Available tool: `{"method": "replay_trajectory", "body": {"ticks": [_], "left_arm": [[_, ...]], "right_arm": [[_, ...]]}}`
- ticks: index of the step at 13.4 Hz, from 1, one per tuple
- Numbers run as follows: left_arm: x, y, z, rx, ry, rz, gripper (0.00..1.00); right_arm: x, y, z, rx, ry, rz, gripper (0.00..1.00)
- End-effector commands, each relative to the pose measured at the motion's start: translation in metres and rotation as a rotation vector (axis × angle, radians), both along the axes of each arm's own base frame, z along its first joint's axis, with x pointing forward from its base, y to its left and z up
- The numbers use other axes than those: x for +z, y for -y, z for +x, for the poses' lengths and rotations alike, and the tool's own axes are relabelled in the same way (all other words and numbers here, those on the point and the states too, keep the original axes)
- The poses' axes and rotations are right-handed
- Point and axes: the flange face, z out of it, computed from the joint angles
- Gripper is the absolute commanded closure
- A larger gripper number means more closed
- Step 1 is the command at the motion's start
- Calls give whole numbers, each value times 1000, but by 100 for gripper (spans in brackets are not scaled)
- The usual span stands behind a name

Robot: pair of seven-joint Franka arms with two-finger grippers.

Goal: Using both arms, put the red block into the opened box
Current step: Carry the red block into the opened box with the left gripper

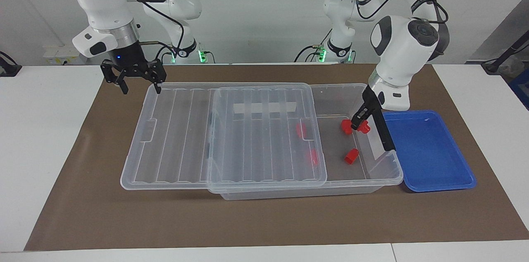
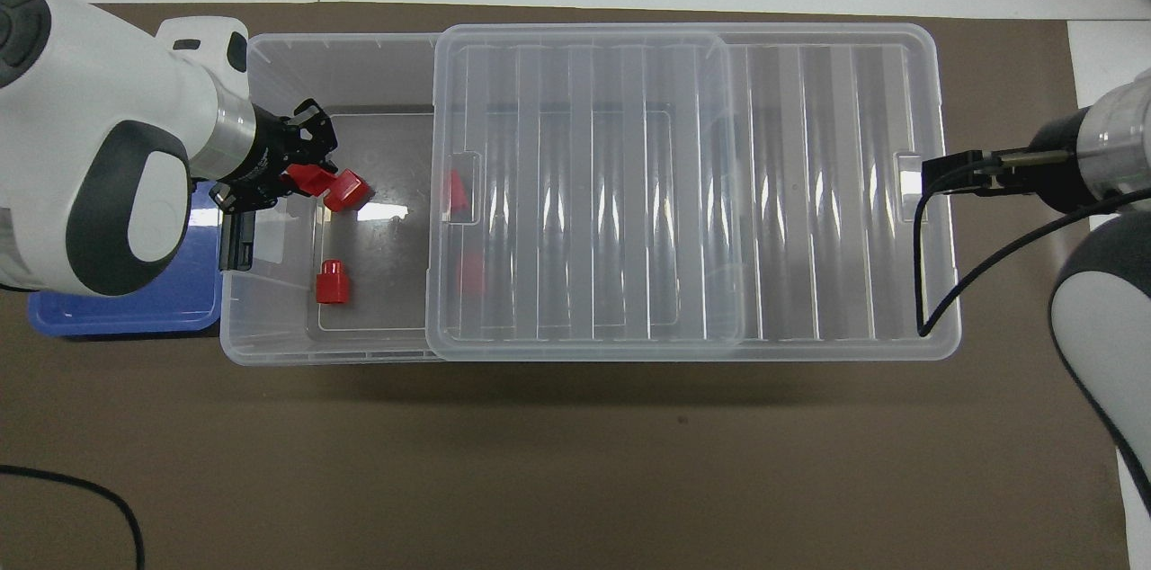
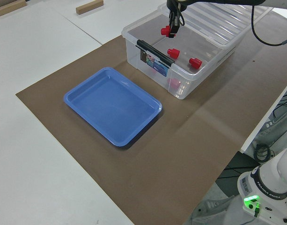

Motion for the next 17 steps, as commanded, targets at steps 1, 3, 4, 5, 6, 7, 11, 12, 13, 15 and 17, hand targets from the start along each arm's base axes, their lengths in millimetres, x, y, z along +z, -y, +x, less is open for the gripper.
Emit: {"method": "replay_trajectory", "body": {"ticks": [1, 3, 4, 5, 6, 7, 11, 12, 13, 15, 17], "left_arm": [[-45, 5, -56, -12, 70, 1, 100], [-64, 18, -67, -36, 61, 9, 100], [-69, 21, -70, -48, 55, 21, 100], [-76, 19, -72, -59, 54, 37, 100], [-85, 19, -73, -62, 65, 45, 100], [-95, 23, -72, -67, 86, 42, 100], [-149, 53, -63, -54, 124, 40, 100], [-154, 52, -62, -66, 121, 54, 100], [-155, 53, -63, -85, 124, 69, 100], [-167, 51, -62, -101, 116, 92, 100], [-169, 51, -61, -104, 123, 93, 100]], "right_arm": [[8, 3, 14, -79, -32, 73, 2], [-2, 4, 0, -87, -67, 62, 2], [-6, 5, -9, -88, -81, 51, 2], [-8, 4, -14, -88, -86, 45, 2], [-9, 5, -13, -82, -84, 40, 2], [-8, 6, -13, -80, -78, 30, 2], [-8, 6, -7, -82, -58, 5, 2], [-8, 8, -8, -84, -60, 4, 2], [-8, 8, -8, -85, -58, 5, 2], [-6, 8, -5, -80, -47, -1, 2], [-7, 10, -4, -85, -41, -1, 2]]}}
